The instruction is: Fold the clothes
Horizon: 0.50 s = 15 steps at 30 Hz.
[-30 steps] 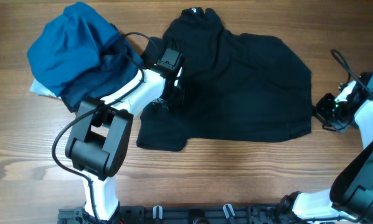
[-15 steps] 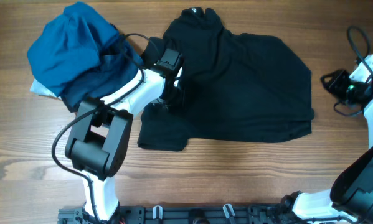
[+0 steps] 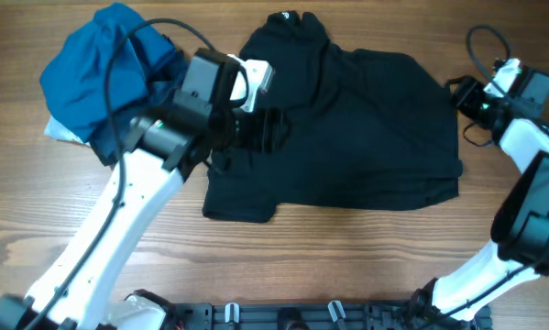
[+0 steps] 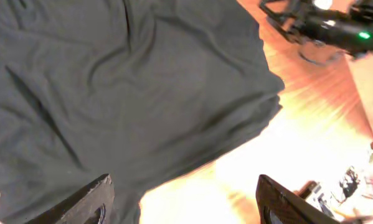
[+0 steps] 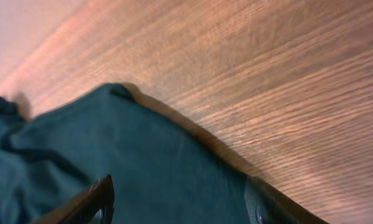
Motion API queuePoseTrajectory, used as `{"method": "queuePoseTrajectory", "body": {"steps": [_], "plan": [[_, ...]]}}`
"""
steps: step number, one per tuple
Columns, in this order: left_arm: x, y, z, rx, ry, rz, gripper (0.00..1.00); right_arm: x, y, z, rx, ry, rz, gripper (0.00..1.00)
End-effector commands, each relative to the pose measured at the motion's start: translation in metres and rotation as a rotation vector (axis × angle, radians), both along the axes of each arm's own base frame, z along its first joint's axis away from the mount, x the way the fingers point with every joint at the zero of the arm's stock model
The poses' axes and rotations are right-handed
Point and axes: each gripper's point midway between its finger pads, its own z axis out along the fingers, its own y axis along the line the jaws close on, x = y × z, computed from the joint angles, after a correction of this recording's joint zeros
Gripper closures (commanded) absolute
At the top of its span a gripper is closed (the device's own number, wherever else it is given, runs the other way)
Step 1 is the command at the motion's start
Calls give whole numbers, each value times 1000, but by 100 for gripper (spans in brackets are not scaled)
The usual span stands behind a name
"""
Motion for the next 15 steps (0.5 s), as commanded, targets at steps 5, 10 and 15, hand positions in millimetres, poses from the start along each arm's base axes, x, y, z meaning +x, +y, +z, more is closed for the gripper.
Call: {"method": "queuePoseTrajectory", "body": {"steps": [5,10,15], "plan": [[-21,6,2,13,52,-18,29,4,3,-55,15,81,-32,42],[-20,7,2,18,47,-13,28,9,37,-28,143,1,109,96],[-20,7,2,19,47,-13,28,-1,37,13,93,-4,111,95]]}}
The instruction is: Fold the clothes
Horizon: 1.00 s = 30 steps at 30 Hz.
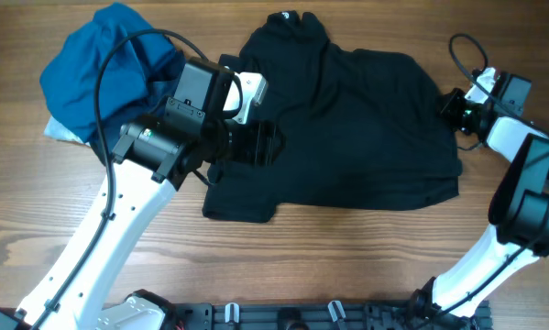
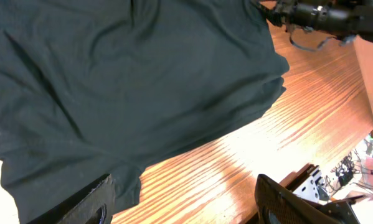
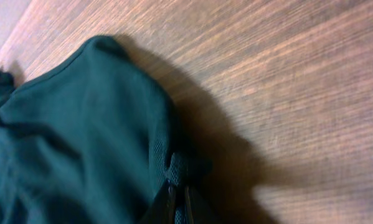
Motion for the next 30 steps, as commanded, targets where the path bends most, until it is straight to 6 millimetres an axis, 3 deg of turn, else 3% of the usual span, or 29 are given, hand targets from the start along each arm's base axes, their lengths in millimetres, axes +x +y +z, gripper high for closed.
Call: {"method": "queuePoseTrajectory", "body": {"steps": [1,4,7,8,10,11,12,14,18,23,27,29,30], "plan": [[-1,-1,6,-6,-17,-7,27,-3,6,46,-43,-47,34,96],[1,1,5,6,-23,2,27,-21,19,37,-52,38,82,96],[1,2,5,8,-23,4,26,-48,50,18,-88,158,226,95],[2,1,4,9,-22,3,26,-52,52,14,-114,186,227,89],[2,1,4,10,-20,4,25,-44,50,16,-143,166,215,52],[2,1,4,10,-20,4,25,-34,43,21,-137,128,168,41],[2,2,4,11,-21,4,25,-23,33,28,-126,86,110,38],[3,2,3,16,-22,8,25,-12,21,38,-111,27,58,40],[3,2,2,17,-20,8,25,-3,24,40,-91,-3,47,47],[4,2,-1,22,-12,8,25,6,23,1,-99,38,7,46],[4,2,-1,22,-11,8,25,8,5,-22,-143,72,-76,41],[4,2,-1,22,-12,8,25,7,6,-23,-144,76,-74,52],[4,2,-1,22,-12,8,25,7,6,-23,-141,76,-77,71]]}}
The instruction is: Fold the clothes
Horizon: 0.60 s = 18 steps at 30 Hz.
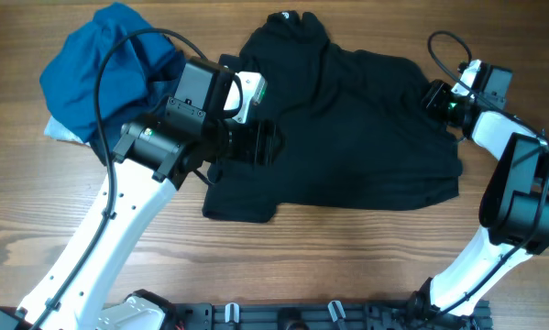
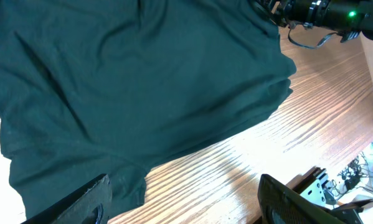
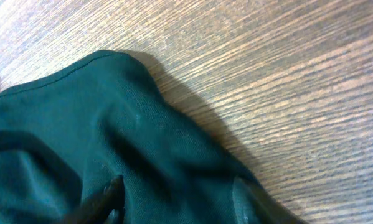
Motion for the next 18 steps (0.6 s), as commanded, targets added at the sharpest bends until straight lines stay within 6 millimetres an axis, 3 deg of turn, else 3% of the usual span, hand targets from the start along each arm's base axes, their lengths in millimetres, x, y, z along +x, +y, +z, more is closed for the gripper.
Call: {"method": "queuePoseTrajectory", "body": {"steps": [1,3,6,9,11,13,15,18], "plan": [[2,-1,1,3,-7,-5,25,-4,-5,-19,-4,47,-41,81],[4,2,0,20,-15,8,25,6,-5,-9,4,-16,-27,93],[4,2,0,23,-16,10,24,34,-23,26,9,-157,-47,96],[4,2,0,23,-16,10,25,40,-35,42,30,-164,-48,93],[4,2,0,23,-16,10,25,28,-41,40,80,-83,-58,66],[4,2,0,23,-16,10,25,14,-43,29,74,-18,-40,45],[5,3,-1,28,-19,14,24,2,-36,15,59,42,7,40],[7,4,-1,35,-26,21,24,-10,-25,-8,29,139,15,41]]}}
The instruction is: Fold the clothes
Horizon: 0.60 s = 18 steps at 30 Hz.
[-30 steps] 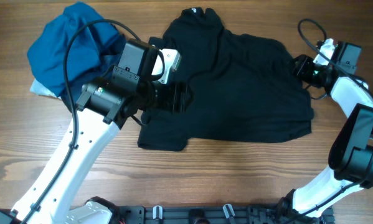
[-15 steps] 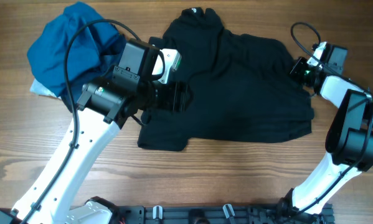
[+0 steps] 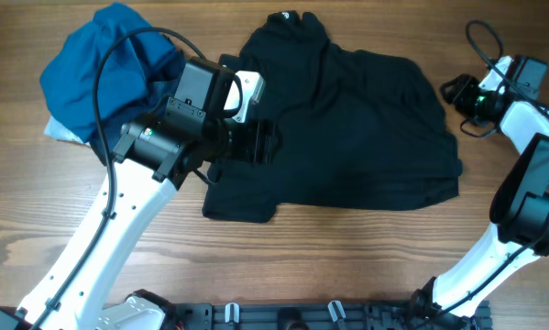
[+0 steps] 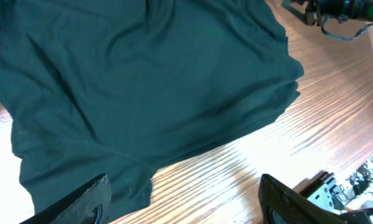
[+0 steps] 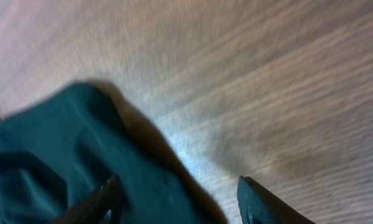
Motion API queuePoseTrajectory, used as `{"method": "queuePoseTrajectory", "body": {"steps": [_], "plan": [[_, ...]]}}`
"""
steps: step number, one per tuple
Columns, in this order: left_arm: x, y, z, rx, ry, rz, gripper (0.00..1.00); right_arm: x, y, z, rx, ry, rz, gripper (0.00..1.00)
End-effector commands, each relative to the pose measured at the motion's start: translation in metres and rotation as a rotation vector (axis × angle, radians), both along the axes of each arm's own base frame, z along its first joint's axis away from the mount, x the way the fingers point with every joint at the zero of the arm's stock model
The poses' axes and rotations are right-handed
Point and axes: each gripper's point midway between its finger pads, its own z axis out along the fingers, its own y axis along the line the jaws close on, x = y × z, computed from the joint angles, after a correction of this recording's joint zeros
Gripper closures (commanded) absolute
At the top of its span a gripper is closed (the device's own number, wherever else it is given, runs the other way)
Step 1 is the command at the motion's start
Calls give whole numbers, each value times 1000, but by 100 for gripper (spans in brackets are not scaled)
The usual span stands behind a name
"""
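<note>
A black shirt (image 3: 347,128) lies spread across the middle of the wooden table, collar toward the far edge. A blue garment (image 3: 100,73) is heaped at the far left. My left gripper (image 3: 260,144) hovers open over the shirt's left side; the left wrist view shows the shirt (image 4: 149,81) below the left gripper (image 4: 183,202), with nothing between its fingers. My right gripper (image 3: 459,92) stands open just right of the shirt's right sleeve. In the blurred right wrist view the sleeve edge (image 5: 49,143) lies ahead of the empty right gripper (image 5: 180,202).
A white item (image 3: 59,135) pokes out from under the blue heap. The right arm's cable (image 3: 480,37) loops above its wrist. A black rail (image 3: 301,316) runs along the table's near edge. Bare wood (image 3: 347,257) shows in front of the shirt.
My right gripper, open then and now, has drawn back to the right from the shirt's sleeve edge onto bare wood. The left arm has hardly moved.
My right gripper stood open to the right of the shirt's sleeve. Then it was shut on the sleeve's edge. Then it was open again, further left at that edge, and now it is clear of it. My left gripper hovered open over the shirt throughout.
</note>
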Motion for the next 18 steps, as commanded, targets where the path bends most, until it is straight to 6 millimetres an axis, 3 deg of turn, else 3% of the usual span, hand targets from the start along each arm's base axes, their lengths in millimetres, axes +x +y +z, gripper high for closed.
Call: {"method": "queuePoseTrajectory", "body": {"steps": [1,7,10,12,14,18], "plan": [[4,0,1,12,-16,3,24,-4,19,-28,-30,72,67,45],[4,0,1,12,-15,3,24,-5,49,-48,-3,121,105,74],[4,0,1,12,-16,3,23,1,37,-45,-67,115,47,96],[4,0,1,11,-17,3,23,10,18,-33,-98,82,-23,96],[6,-1,2,8,-25,3,23,26,-4,0,-128,-32,-61,96],[9,-2,5,0,-41,4,23,47,-35,41,-169,-198,-127,96]]}}
